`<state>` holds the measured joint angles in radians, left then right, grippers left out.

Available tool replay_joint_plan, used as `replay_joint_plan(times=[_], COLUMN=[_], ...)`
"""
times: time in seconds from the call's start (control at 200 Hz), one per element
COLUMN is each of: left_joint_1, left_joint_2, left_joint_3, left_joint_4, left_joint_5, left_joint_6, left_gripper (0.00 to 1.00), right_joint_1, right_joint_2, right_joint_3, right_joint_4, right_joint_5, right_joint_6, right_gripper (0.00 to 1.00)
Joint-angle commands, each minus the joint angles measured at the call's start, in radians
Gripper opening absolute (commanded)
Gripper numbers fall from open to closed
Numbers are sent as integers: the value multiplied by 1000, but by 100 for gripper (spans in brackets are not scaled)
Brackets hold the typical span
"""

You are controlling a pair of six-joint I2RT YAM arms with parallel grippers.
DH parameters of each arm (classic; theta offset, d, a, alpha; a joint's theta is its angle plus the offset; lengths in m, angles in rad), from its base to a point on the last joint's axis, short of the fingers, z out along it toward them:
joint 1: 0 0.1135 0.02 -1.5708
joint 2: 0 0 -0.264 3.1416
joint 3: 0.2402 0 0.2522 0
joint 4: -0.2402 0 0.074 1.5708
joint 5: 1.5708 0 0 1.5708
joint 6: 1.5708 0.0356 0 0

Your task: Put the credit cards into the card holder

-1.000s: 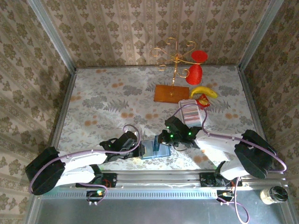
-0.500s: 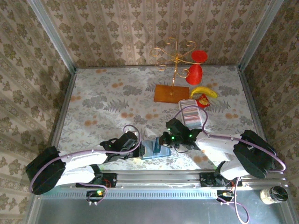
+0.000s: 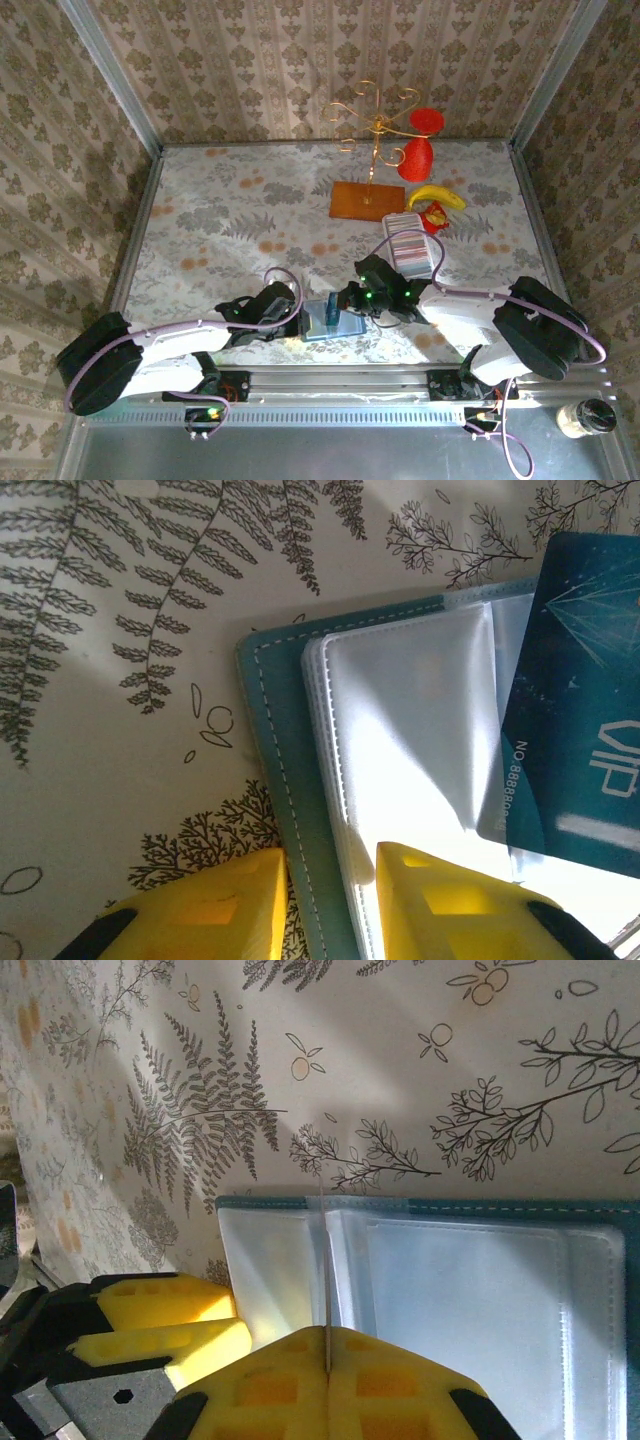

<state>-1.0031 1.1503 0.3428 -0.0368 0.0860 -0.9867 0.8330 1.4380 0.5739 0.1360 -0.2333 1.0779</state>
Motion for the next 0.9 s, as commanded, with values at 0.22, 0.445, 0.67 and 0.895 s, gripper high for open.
replay_joint_plan(times=[0.22,0.445,0.67,0.895], left_joint_1=[-11,-10,-12,-11], left_joint_2=[23,31,40,46], left_joint_3=[16,19,25,27], left_joint_4=[13,12,12,11], left_joint_5=[-3,-2,1,4], left_joint_6=[-4,-1,0,0], left_gripper=[28,27,25,24], right_joint_1=[1,0,-8,-13], right_joint_2=[7,44,78,48], right_joint_3=[-41,-39,-29,-45], right_joint_4=[48,78,49,41], right_joint_5=[-70,-152,-177,-172], right_joint_6=[36,16,20,27], right_gripper=[0,0,0,0])
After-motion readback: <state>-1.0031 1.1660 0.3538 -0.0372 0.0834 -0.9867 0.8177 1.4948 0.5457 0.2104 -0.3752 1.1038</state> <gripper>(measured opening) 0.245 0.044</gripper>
